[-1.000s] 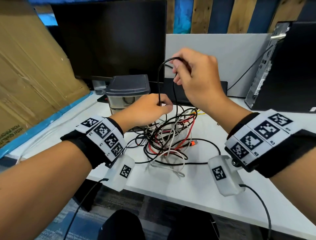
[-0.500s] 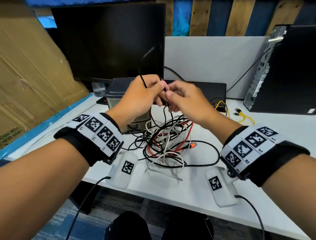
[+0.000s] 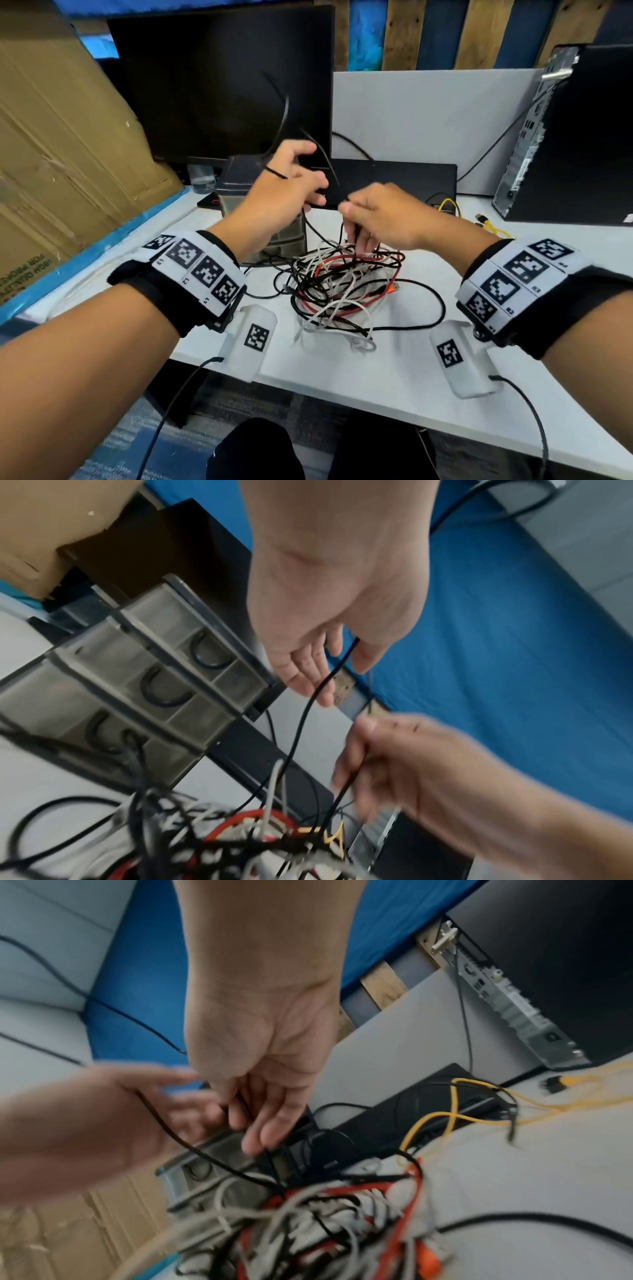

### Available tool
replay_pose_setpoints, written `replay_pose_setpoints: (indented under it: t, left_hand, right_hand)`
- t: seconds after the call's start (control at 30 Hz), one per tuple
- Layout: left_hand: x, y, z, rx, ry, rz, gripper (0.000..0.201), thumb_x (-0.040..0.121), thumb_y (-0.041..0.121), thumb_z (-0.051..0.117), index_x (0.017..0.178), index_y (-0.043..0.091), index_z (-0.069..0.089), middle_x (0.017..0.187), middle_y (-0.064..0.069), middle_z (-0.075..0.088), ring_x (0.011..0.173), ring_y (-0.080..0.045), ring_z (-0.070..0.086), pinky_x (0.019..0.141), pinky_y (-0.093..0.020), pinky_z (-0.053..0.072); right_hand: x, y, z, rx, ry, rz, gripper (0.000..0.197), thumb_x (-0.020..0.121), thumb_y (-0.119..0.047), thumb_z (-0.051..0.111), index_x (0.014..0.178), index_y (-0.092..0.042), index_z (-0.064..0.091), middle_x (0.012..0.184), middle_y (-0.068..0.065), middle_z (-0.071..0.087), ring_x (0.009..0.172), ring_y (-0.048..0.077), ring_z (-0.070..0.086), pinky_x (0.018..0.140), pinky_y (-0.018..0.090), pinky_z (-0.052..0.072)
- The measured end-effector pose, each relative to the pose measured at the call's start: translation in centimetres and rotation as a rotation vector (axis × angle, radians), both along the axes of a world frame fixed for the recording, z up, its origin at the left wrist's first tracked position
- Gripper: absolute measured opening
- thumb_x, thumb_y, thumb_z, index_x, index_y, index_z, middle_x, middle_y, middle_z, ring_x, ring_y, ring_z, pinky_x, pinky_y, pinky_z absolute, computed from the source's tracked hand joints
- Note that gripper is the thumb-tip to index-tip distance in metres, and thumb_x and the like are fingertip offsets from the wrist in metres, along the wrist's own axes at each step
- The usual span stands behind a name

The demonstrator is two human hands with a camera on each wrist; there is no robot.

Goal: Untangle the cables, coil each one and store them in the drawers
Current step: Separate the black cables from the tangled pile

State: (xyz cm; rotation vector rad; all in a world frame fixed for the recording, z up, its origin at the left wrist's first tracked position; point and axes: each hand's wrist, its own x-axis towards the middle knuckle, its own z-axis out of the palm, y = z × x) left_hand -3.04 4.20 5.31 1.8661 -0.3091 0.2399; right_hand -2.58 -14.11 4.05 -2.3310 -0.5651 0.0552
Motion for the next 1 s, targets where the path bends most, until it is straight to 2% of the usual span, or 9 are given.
replay_pose_setpoints:
  t: [0.07,0.23,0.33,0.4,0.5,0.63,0.77,0.87,1.0]
  left_hand:
    - [-0.1,-0.2,-1.3,0.129,0.108,-0.094,0.045,0.103,0.016,0.055,0.145,0.028,0.042,0.108,-0.003,0.076,0.093,-0.014,0.075,0.081,-0.032,0.055]
    - [-0.3,-0.4,-3.8,0.659,0.225,-0.394,0.029,0.107,0.026,0.05,0.133,0.024,0.062,0.121,0.006,0.072,0.116,-0.013,0.064,0.1,-0.026,0.048]
    - [-0.4,0.2,-4.7,0.628,0.282,-0.394,0.022,0.108,0.023,0.049,0.122,0.025,0.066,0.12,0.001,0.073,0.118,-0.026,0.064,0.106,-0.038,0.048]
    - [-0.5,0.6,-4.6,0.587,0.296,-0.404,0.02,0.108,0.018,0.049,0.107,0.023,0.068,0.114,-0.001,0.075,0.116,-0.027,0.065,0.105,-0.036,0.047]
    - [-0.8,1.0,-4.3,0.598,0.31,-0.395,0.02,0.109,0.021,0.049,0.108,0.023,0.069,0.113,0.002,0.075,0.118,-0.02,0.064,0.104,-0.03,0.046]
    - [-0.6,1.7,-4.2,0.62,0.321,-0.405,0.023,0.109,0.029,0.049,0.116,0.025,0.07,0.115,0.007,0.074,0.12,-0.022,0.063,0.11,-0.045,0.043]
    - [-0.4,2.3,-4.2,0.618,0.319,-0.432,0.026,0.109,0.026,0.047,0.121,0.022,0.07,0.119,0.006,0.072,0.117,-0.011,0.064,0.107,-0.037,0.045]
    - [-0.4,2.5,-4.8,0.748,0.339,-0.477,0.028,0.109,0.025,0.047,0.128,0.026,0.068,0.124,0.007,0.069,0.118,-0.012,0.062,0.102,-0.023,0.044]
    - [0.1,2.7,-4.9,0.728,0.213,-0.332,0.026,0.109,0.028,0.047,0.121,0.029,0.07,0.117,0.01,0.069,0.112,-0.012,0.062,0.101,-0.031,0.048]
  right_hand:
    - [0.0,0.5,1.5,0.098,-0.136,-0.041,0.041,0.109,-0.023,0.042,0.078,-0.005,0.062,0.072,0.013,0.072,0.059,0.023,0.073,0.054,0.025,0.056]
    - [0.8,1.3,5.1,0.281,-0.396,-0.17,0.042,0.109,-0.025,0.04,0.071,-0.018,0.057,0.067,0.005,0.068,0.051,0.016,0.066,0.052,0.02,0.048]
    - [0.7,1.4,7.3,0.409,-0.418,-0.212,0.041,0.109,-0.022,0.04,0.072,-0.016,0.056,0.068,0.007,0.064,0.047,0.009,0.064,0.048,0.017,0.047]
    - [0.6,1.1,8.2,0.495,-0.452,-0.231,0.038,0.109,-0.019,0.041,0.076,-0.01,0.055,0.068,0.008,0.062,0.046,0.008,0.065,0.048,0.016,0.048]
    - [0.9,0.6,8.4,0.432,-0.6,-0.285,0.035,0.109,-0.023,0.04,0.082,-0.009,0.057,0.074,0.01,0.067,0.056,0.017,0.071,0.054,0.023,0.055]
    - [1.2,-0.5,8.3,0.427,-0.711,-0.333,0.038,0.108,-0.024,0.037,0.088,-0.003,0.061,0.077,0.008,0.068,0.056,0.018,0.068,0.057,0.025,0.055]
    - [1.5,-2.2,9.3,0.589,-0.762,-0.385,0.034,0.107,-0.025,0.036,0.078,-0.02,0.053,0.068,0.0,0.061,0.05,0.014,0.06,0.046,0.027,0.048]
    - [1.7,-3.5,10.4,0.675,-0.777,-0.426,0.034,0.107,-0.026,0.035,0.078,-0.02,0.051,0.065,-0.001,0.059,0.047,0.013,0.058,0.043,0.027,0.045]
    - [2.3,-4.8,10.3,0.386,-0.813,-0.506,0.04,0.106,-0.029,0.034,0.086,-0.009,0.062,0.064,-0.004,0.055,0.057,0.006,0.054,0.061,0.027,0.046]
